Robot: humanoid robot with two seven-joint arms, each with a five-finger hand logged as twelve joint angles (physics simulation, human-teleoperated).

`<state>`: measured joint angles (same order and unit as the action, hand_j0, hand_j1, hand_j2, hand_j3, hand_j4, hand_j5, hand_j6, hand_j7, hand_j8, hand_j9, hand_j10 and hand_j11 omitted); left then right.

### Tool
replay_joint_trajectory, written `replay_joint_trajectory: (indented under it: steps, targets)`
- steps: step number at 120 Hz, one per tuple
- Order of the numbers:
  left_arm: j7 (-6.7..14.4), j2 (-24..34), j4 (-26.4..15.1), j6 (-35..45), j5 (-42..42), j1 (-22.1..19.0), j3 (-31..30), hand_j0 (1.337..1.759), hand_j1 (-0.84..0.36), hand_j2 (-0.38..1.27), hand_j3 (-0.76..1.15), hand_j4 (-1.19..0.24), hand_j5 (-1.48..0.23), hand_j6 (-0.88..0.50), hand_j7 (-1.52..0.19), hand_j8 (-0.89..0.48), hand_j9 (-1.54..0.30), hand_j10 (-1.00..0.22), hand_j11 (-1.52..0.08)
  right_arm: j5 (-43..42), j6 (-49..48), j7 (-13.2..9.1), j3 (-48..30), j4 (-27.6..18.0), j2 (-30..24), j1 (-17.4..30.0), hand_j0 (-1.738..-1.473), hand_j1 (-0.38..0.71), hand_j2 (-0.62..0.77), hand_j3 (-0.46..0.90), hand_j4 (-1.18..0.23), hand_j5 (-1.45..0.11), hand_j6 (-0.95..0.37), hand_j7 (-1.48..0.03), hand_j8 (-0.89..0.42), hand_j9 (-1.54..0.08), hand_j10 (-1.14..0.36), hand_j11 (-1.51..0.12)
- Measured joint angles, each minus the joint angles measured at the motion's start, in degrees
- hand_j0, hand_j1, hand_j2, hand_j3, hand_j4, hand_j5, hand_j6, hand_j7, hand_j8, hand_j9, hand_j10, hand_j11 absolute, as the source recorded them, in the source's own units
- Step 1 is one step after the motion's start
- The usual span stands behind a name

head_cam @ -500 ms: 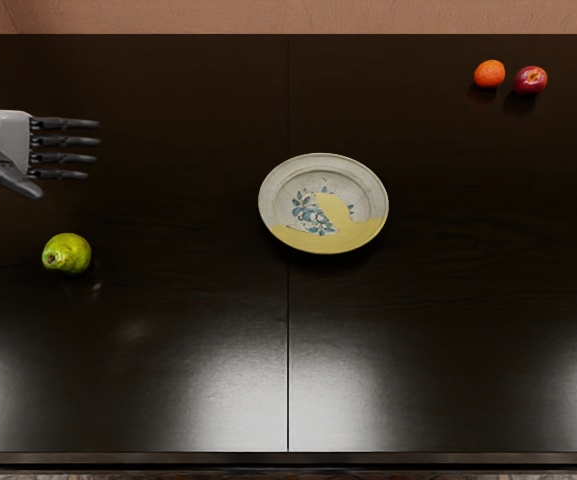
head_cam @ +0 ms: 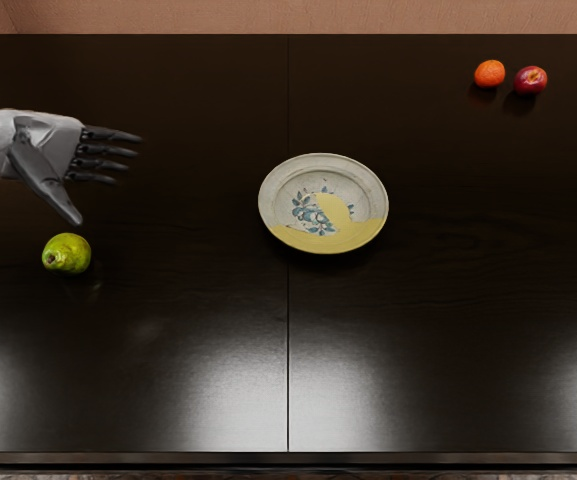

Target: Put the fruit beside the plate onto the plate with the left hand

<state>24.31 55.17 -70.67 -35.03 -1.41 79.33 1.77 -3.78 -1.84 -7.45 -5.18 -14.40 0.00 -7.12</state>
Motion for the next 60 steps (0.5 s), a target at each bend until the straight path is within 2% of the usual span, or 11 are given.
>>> replay_joint_trajectory:
  steps: [6,20,39,60]
  targets:
    - [0.0,0.4,-1.2,0.0,-4.9,0.2,0.1,1.658,0.35,0.00,0.00,0.00,0.00,0.00,0.00,0.00,0.00,0.00,0.00,0.0,0.0,0.0,0.0,0.0,0.0,0.0,-1.658,-0.32,-0.01,0.00,-0.03,-0.04,-0.03,-0.04,-0.03,-0.04,-0.03,-0.04]
    - [0.4,2.7,-7.0,0.0,-15.9,-0.1,0.1,1.658,0.35,0.00,0.00,0.00,0.00,0.00,0.00,0.00,0.00,0.00,0.00,0.0,0.0,0.0,0.0,0.1,0.0,0.0,-1.658,-0.32,-0.01,0.00,-0.03,-0.04,-0.03,-0.04,-0.03,-0.04,-0.03,-0.04]
    - [0.8,6.6,-12.5,2.0,-23.7,-0.7,-0.2,1.658,0.35,0.00,0.00,0.00,0.00,0.00,0.00,0.00,0.00,0.00,0.00,0.0,0.0,0.0,0.0,-0.2,0.0,0.0,-1.658,-0.32,-0.01,0.00,-0.03,-0.04,-0.03,-0.04,-0.03,-0.04,-0.03,-0.04]
    - [2.0,7.1,-16.3,5.9,-29.3,-2.0,-0.4,1.658,0.35,0.00,0.00,-0.01,0.00,-0.01,0.00,-0.01,0.00,0.00,0.00,0.0,0.0,0.1,0.0,-0.3,0.0,0.0,-1.658,-0.32,-0.01,0.00,-0.03,-0.04,-0.03,-0.04,-0.03,-0.04,-0.03,-0.04]
